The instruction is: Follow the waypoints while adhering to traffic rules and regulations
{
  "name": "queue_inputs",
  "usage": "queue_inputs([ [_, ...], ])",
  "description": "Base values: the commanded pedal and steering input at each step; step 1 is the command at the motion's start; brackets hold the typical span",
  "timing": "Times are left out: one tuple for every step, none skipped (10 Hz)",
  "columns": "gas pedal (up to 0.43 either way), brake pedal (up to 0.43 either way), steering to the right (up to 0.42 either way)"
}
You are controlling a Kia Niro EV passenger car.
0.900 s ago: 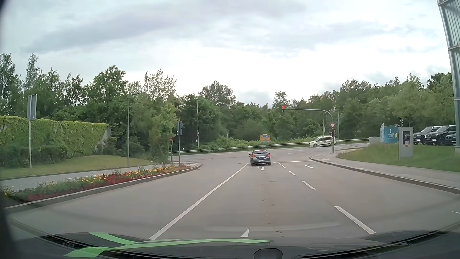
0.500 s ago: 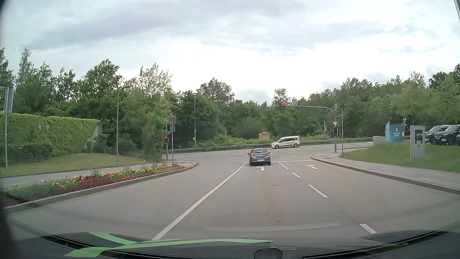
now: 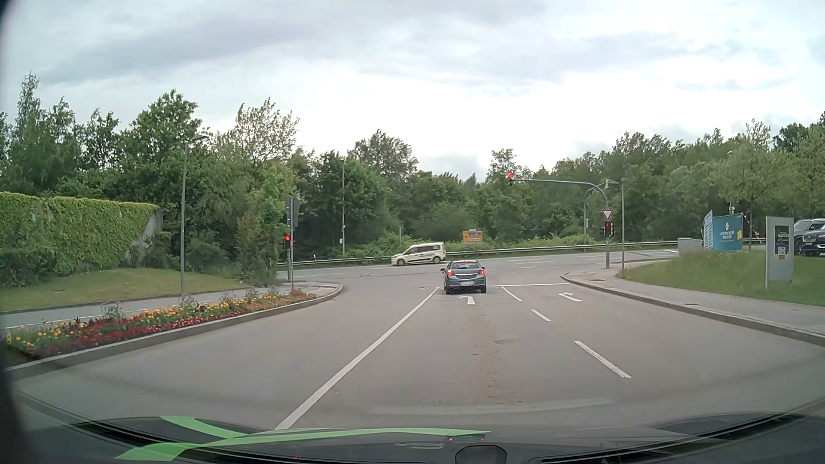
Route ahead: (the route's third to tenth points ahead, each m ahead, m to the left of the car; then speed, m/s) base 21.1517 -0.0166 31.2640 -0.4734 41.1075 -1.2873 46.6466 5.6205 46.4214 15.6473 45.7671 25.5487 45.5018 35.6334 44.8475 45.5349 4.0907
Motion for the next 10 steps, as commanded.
queue_inputs([
  [0.000, 0.165, 0.011],
  [0.000, 0.165, 0.012],
  [0.000, 0.171, 0.011],
  [0.000, 0.183, 0.011],
  [0.000, 0.195, 0.011],
  [0.000, 0.207, 0.011],
  [0.000, 0.207, 0.012],
  [0.000, 0.207, 0.012],
  [0.000, 0.207, 0.011],
  [0.000, 0.207, 0.011],
])
